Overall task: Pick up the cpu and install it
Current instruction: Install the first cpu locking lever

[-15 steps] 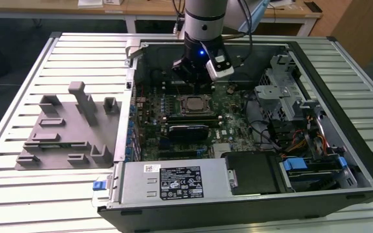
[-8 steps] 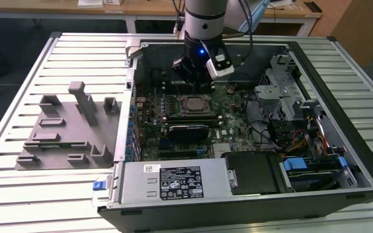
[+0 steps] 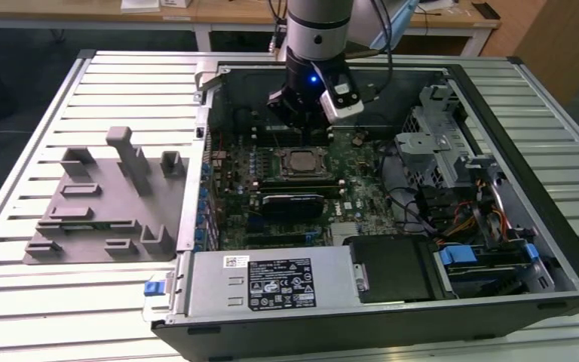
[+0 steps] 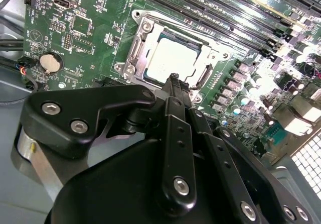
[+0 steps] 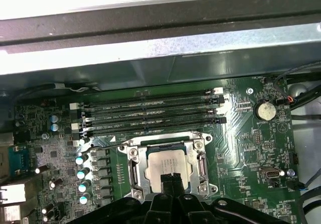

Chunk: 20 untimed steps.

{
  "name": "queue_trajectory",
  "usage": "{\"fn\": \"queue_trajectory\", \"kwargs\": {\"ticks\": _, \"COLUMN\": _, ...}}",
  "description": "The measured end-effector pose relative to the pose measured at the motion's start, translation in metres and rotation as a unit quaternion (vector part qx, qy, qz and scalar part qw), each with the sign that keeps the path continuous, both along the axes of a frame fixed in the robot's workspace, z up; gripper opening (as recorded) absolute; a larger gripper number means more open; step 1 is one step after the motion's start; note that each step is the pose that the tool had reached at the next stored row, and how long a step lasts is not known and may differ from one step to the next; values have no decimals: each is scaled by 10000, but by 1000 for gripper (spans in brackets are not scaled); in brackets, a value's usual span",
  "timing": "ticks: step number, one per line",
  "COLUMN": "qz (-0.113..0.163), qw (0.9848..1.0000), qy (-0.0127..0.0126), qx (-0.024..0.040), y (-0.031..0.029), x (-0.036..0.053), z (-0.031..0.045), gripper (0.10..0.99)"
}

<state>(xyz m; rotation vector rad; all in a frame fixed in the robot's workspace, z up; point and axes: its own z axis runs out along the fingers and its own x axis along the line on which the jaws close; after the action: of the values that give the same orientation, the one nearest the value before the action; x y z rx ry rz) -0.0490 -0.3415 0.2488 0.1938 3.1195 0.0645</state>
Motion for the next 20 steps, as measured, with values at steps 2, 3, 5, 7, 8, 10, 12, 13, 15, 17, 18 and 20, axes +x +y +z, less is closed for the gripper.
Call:
{"fn": "queue_trajectory", "kwargs": {"ticks": 2, "qz": 0, "qw": 10000, "qy": 0, "qx": 0, "y": 0, "x": 0, "z": 2, "gripper": 106}}
{"fn": "queue_trajectory", "kwargs": {"ticks": 3, "qz": 0, "qw": 10000, "qy": 0, "qx": 0, "y": 0, "x": 0, "z": 2, "gripper": 106}}
{"fn": "queue_trajectory", "kwargs": {"ticks": 5, "qz": 0, "qw": 10000, "qy": 0, "qx": 0, "y": 0, "x": -1, "z": 3, "gripper": 106}}
{"fn": "queue_trajectory", "kwargs": {"ticks": 7, "qz": 0, "qw": 10000, "qy": 1, "qx": -1, "y": 0, "x": -10, "z": 3, "gripper": 106}}
{"fn": "queue_trajectory", "kwargs": {"ticks": 8, "qz": 0, "qw": 10000, "qy": 0, "qx": -1, "y": 0, "x": -20, "z": 3, "gripper": 106}}
{"fn": "queue_trajectory", "kwargs": {"ticks": 10, "qz": 0, "qw": 10000, "qy": 0, "qx": 0, "y": 0, "x": -44, "z": 3, "gripper": 106}}
{"fn": "queue_trajectory", "kwargs": {"ticks": 12, "qz": 0, "qw": 10000, "qy": 0, "qx": -1, "y": 0, "x": -73, "z": 3, "gripper": 106}}
{"fn": "queue_trajectory", "kwargs": {"ticks": 13, "qz": 0, "qw": 10000, "qy": 0, "qx": 0, "y": 0, "x": -88, "z": 3, "gripper": 106}}
{"fn": "queue_trajectory", "kwargs": {"ticks": 15, "qz": -1, "qw": 10000, "qy": -1, "qx": -1, "y": 0, "x": -117, "z": 3, "gripper": 106}}
{"fn": "queue_trajectory", "kwargs": {"ticks": 17, "qz": -2, "qw": 10000, "qy": -2, "qx": 0, "y": 0, "x": -144, "z": 3, "gripper": 106}}
{"fn": "queue_trajectory", "kwargs": {"ticks": 18, "qz": -3, "qw": 10000, "qy": -3, "qx": 0, "y": 0, "x": -156, "z": 3, "gripper": 106}}
{"fn": "queue_trajectory", "kwargs": {"ticks": 20, "qz": -4, "qw": 10000, "qy": -4, "qx": 0, "y": 0, "x": -179, "z": 3, "gripper": 106}}
